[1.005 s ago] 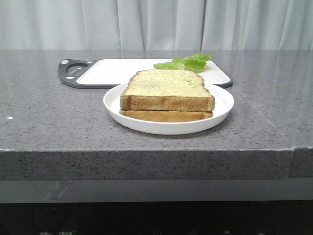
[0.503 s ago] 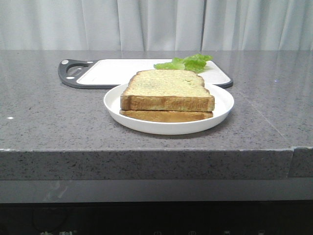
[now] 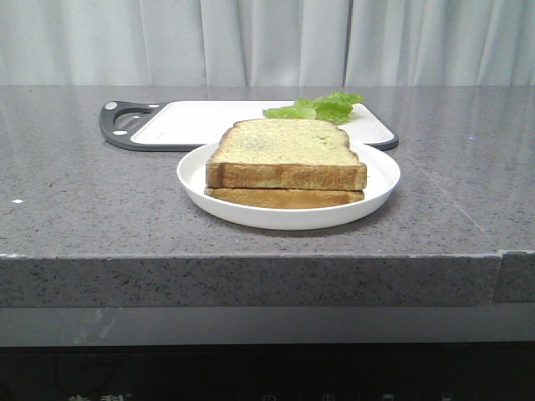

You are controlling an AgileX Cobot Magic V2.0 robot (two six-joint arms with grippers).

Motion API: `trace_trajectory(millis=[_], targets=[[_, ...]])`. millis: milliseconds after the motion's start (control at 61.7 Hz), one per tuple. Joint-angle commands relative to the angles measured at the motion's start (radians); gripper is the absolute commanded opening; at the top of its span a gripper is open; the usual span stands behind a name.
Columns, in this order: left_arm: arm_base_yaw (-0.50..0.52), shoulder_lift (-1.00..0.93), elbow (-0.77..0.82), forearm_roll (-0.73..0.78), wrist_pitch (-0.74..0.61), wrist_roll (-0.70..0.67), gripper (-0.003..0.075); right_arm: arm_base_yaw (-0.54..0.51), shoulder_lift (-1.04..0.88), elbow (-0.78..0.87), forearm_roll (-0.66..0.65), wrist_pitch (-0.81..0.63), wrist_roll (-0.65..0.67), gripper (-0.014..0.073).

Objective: Left arm grabs bread, right arm adds lettuce
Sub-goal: 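Move the left gripper toward the bread stack on the white plate, then lower the left gripper and grasp the top bread slice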

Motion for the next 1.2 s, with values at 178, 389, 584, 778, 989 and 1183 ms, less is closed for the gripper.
trace_trajectory(millis=[178, 389, 584, 778, 989, 1183], targets=[[0.001, 0.065, -0.028, -0.054, -0.039, -0.01, -0.002, -0.006, 0.042, -0.004, -0.003, -0.035, -0.009, -0.0116], [0.001, 0.139, -0.03, -0.122, -0.002, 0.053, 0.0262, -0.006, 0.052, -0.004, -0.003, 0.02, -0.009, 0.0143], [0.001, 0.24, -0.073, -0.397, 0.079, 0.253, 0.0472, -0.006, 0.052, -0.004, -0.003, 0.027, -0.009, 0.0368], [-0.012, 0.396, -0.14, -0.556, 0.158, 0.358, 0.0471, -0.006, 0.052, -0.004, -0.003, 0.027, -0.009, 0.0364], [-0.154, 0.559, -0.208, -0.568, 0.129, 0.366, 0.0471, -0.006, 0.052, -0.004, -0.002, 0.027, -0.009, 0.0364], [-0.313, 0.707, -0.278, -0.562, 0.053, 0.36, 0.0471, -0.006, 0.052, -0.004, -0.002, 0.027, -0.009, 0.0364]])
